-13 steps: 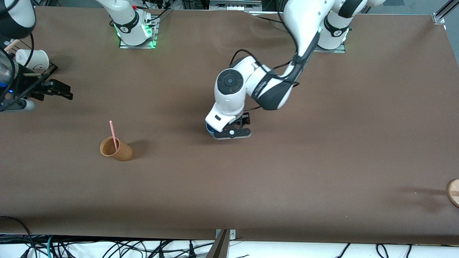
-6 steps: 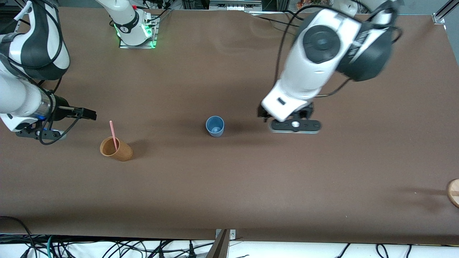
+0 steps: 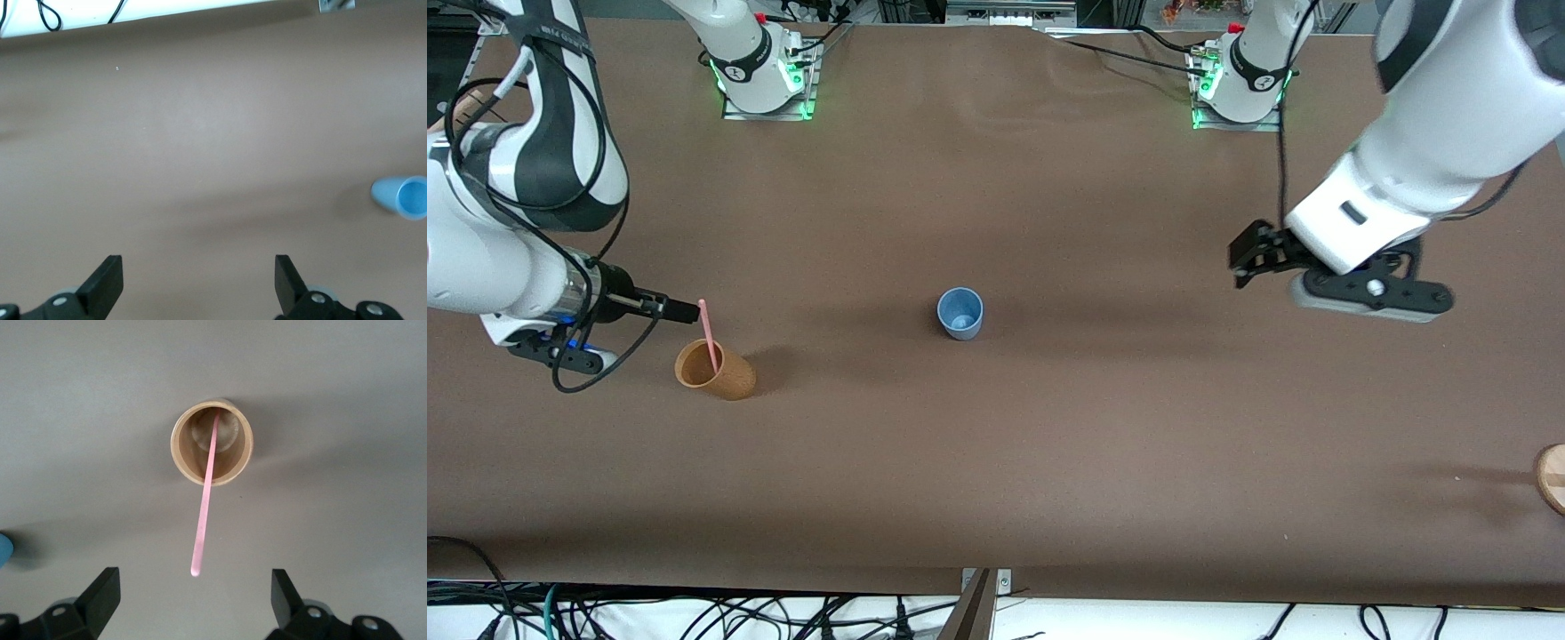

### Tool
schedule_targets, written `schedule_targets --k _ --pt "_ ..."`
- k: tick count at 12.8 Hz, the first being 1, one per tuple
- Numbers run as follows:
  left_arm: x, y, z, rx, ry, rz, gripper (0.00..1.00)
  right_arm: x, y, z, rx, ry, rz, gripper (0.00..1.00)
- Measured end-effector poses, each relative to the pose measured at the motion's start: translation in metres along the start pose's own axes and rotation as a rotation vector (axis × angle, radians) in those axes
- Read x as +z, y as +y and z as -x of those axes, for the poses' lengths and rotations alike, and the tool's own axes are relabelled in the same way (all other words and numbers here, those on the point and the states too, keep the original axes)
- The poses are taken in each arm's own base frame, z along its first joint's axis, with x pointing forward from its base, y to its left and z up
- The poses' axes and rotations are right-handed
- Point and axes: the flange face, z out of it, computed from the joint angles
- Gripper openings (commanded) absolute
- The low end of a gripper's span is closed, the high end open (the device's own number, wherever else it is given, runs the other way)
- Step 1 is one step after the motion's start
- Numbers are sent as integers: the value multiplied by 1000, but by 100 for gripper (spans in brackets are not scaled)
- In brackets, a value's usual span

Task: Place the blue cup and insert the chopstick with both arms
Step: 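Withdraw the left gripper while the right gripper lowers over the chopstick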

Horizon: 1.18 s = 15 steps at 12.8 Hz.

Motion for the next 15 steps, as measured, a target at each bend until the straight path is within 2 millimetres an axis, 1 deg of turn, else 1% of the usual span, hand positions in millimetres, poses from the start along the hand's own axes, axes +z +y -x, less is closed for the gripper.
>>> schedule_targets --k 2,4,7,9,11,15 --pt "0 -24 14 38 -20 -3 100 24 2 -11 34 -26 -8 100" --pt "7 -52 17 12 -38 -5 100 47 1 -20 73 -49 -16 100" --pt "13 -92 20 -48 -53 -6 100 65 2 -27 99 -66 -11 100" --pt "17 -112 24 -72 -65 -5 100 74 5 -31 109 -70 -9 100" --pt "22 -116 34 -81 -84 6 100 75 8 -33 114 -65 -11 100" --pt "29 -112 55 -84 -115 29 100 77 5 -35 111 -55 -14 100"
